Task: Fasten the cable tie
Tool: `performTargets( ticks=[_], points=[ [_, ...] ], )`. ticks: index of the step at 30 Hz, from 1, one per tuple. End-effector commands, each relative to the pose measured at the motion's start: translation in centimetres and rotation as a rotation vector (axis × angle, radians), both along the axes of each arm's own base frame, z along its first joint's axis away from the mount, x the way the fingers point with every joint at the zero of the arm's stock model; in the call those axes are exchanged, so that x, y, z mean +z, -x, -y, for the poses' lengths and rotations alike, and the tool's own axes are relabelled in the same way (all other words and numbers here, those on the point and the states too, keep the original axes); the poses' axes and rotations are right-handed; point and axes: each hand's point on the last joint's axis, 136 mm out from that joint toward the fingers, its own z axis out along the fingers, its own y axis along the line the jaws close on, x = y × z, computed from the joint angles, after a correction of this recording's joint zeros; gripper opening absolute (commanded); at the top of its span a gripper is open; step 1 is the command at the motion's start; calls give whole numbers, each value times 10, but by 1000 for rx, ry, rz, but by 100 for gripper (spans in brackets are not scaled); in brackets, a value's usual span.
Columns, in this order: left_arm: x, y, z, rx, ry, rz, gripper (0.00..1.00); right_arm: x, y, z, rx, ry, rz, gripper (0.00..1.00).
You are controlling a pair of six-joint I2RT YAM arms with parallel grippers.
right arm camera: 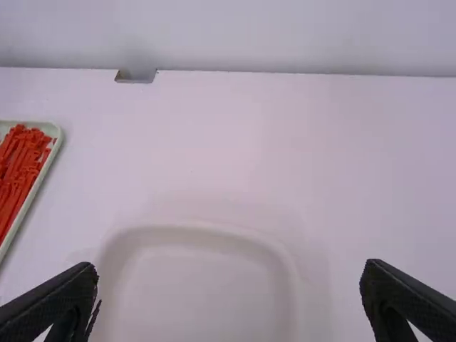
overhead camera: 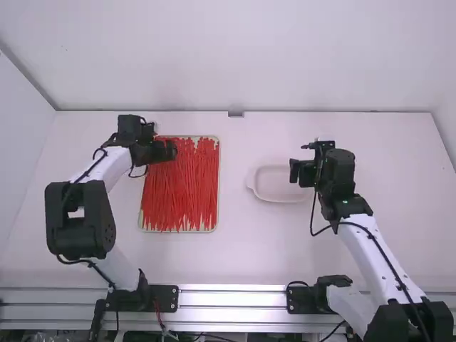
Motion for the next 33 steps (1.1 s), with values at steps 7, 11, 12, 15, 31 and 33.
performTargets(
  ticks=[7,11,12,15,31,33],
  points=[
    [4,-2,10,-102,51,32,99,15,-7,-1,0,-3,31,98],
    [0,-3,23,-168,116,65,99,15,-7,-1,1,-3,28,98],
    [-6,-4,21,-144,119,52,99,14,-7,-1,1,-3,28,98],
    [-15,-4,18,-132,123,34,99,14,-6,-1,0,-3,25,98],
    [-53,1,24,-118,164,-27,96,13,-6,-1,1,-3,22,98],
    [-57,1,25,-119,168,-28,93,13,-6,-1,0,-3,22,98]
  ],
)
